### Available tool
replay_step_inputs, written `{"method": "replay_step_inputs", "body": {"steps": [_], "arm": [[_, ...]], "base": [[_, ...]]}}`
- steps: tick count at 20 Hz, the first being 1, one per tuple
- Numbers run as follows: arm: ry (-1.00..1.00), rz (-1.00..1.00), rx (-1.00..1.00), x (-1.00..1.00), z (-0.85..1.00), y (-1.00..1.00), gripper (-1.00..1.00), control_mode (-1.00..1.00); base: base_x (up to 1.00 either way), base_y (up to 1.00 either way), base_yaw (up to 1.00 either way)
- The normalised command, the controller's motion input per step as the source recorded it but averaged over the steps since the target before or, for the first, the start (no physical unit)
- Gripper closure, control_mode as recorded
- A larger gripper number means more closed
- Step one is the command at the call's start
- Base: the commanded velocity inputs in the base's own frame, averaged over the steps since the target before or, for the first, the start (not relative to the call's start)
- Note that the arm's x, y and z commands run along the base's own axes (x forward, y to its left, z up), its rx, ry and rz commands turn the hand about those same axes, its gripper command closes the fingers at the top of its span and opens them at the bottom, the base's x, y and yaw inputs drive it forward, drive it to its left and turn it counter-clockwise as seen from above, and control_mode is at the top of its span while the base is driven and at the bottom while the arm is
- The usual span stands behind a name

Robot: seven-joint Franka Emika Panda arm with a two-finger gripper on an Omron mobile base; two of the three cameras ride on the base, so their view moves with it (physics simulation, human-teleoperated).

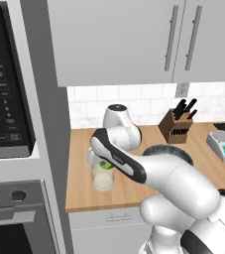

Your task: Grab a lemon wedge from the fridge and one ice cube from the ice bowl, and put them in the glass of lemonade.

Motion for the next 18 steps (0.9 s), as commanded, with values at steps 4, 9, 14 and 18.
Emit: {"method": "replay_step_inputs", "body": {"steps": [4, 9, 14, 18], "arm": [[0.0, 0.0, 0.0, 0.09, 0.0, 0.01, 1.0, -1.0], [0.0, 0.0, 0.0, 0.14, 0.0, 0.0, 1.0, -1.0], [0.0, 0.0, 0.0, 0.11, 0.0, 0.0, 1.0, -1.0], [0.0, 0.0, 0.0, 0.13, -0.01, 0.04, 1.0, -1.0]], "base": [[0.0, 0.0, 0.0], [0.0, 0.0, 0.0], [0.0, 0.0, 0.0], [0.0, 0.0, 0.0]]}}
